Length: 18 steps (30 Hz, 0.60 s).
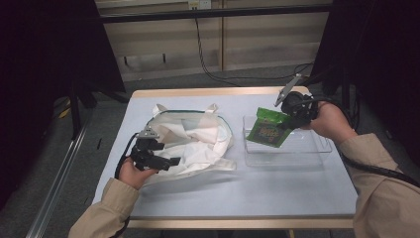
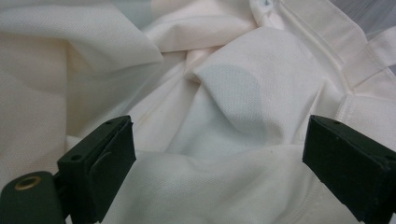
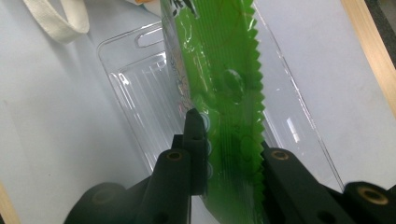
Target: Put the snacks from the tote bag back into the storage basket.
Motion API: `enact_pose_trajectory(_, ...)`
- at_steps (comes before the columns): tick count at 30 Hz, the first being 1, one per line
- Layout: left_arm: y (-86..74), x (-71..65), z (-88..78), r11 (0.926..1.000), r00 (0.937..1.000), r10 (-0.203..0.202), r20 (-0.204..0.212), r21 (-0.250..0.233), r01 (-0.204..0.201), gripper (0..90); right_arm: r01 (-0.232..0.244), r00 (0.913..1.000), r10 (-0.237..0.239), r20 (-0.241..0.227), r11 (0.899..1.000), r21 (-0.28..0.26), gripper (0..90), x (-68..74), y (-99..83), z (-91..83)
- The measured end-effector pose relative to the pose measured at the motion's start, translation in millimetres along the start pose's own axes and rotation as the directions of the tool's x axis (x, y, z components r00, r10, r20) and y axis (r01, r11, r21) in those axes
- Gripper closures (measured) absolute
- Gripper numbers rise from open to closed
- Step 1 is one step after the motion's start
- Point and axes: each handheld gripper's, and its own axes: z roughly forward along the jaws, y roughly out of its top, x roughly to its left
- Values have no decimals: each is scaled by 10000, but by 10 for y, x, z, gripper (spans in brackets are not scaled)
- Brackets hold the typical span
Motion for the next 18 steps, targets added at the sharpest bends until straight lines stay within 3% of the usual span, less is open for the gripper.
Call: enact_pose_trajectory(18, 5, 9, 10, 9999, 10000, -62, 45, 79, 61, 91, -66, 10000, 64, 66, 9994, 338, 788, -157, 92, 190)
